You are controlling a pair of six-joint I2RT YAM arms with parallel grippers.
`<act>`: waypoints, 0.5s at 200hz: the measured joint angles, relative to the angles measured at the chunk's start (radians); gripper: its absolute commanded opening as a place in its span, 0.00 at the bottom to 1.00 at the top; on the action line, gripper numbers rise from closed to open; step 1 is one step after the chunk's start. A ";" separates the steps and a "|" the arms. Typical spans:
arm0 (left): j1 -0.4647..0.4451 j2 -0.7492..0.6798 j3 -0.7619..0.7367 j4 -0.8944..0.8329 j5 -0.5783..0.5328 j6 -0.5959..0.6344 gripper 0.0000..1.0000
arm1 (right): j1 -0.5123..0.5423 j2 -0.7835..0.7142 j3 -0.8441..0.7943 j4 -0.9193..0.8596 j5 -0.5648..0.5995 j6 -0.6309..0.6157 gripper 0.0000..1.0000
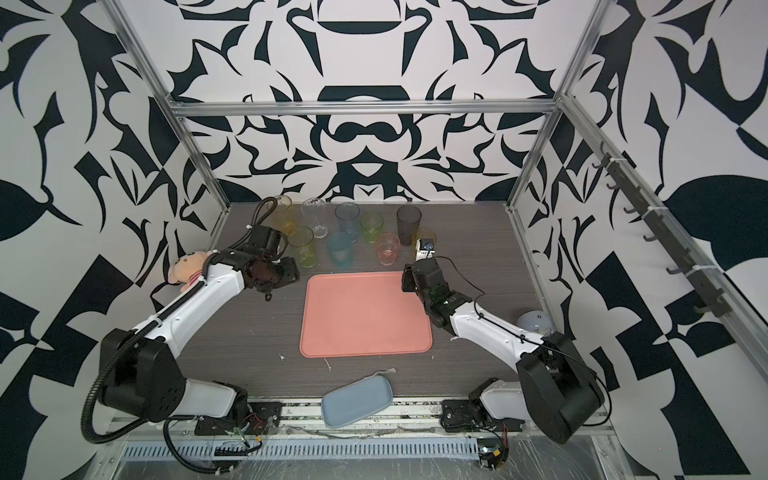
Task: Place the glasses into the tray
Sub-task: 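Release the tray and move the left gripper to the green glass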
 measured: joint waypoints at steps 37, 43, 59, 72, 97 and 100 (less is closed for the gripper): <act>0.060 0.001 0.096 -0.026 -0.020 -0.026 0.70 | 0.000 0.000 0.000 0.000 -0.004 0.000 0.43; 0.067 0.004 0.114 -0.029 -0.023 -0.028 0.70 | 0.000 0.000 0.000 0.000 -0.004 0.000 0.43; 0.086 0.025 0.177 -0.034 -0.027 -0.036 0.71 | 0.000 0.000 0.000 0.000 -0.004 0.000 0.43; 0.101 0.052 0.223 -0.033 -0.026 -0.042 0.71 | 0.000 0.000 0.000 0.000 -0.005 0.000 0.43; 0.125 0.116 0.287 -0.033 -0.018 -0.059 0.71 | 0.000 0.000 0.000 0.000 -0.006 0.000 0.43; 0.126 0.125 0.294 -0.034 -0.018 -0.060 0.71 | 0.000 0.000 0.000 0.000 -0.006 0.000 0.43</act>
